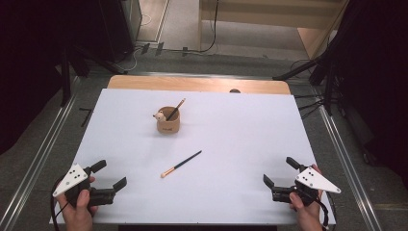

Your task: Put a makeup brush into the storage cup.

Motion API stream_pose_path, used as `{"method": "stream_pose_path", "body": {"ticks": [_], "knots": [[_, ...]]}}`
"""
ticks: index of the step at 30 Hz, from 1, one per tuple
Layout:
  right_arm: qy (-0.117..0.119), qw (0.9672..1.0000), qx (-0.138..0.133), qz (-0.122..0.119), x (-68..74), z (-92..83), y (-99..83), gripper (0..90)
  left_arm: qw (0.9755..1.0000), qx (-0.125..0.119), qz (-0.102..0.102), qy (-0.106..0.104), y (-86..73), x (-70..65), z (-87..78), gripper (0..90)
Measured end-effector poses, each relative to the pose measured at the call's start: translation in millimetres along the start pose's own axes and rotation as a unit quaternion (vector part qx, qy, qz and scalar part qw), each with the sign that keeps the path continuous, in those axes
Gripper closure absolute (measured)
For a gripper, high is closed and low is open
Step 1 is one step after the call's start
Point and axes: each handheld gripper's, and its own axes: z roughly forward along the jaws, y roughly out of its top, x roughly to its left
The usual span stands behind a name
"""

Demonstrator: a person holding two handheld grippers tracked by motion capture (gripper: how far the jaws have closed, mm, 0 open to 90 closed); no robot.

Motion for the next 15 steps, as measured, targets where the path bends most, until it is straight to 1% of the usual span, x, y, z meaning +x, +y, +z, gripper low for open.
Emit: {"method": "stream_pose_path", "body": {"ticks": [5,8,10,11,15], "knots": [[0.001,1.0000,0.001,-0.002,1.2,0.8,-0.1,0.0,1.0000,-0.004,-0.006,-0.005,-0.2,0.6,0.1,0.0],[0.001,1.0000,0.000,-0.002,1.1,-0.4,-0.3,0.0,1.0000,-0.001,-0.001,-0.006,0.8,-1.6,2.4,0.0],[0.000,1.0000,-0.002,-0.001,0.1,-1.3,-0.1,0.0,0.9999,0.004,0.008,-0.006,2.9,-4.2,5.5,0.0],[-0.001,1.0000,-0.003,0.001,-0.6,-1.7,0.1,0.0,0.9999,0.006,0.009,-0.007,3.6,-4.7,6.5,0.0],[-0.001,1.0000,-0.004,0.002,-1.2,-0.8,0.9,0.0,0.9999,0.006,0.004,-0.009,8.1,-5.4,12.7,0.0]]}}
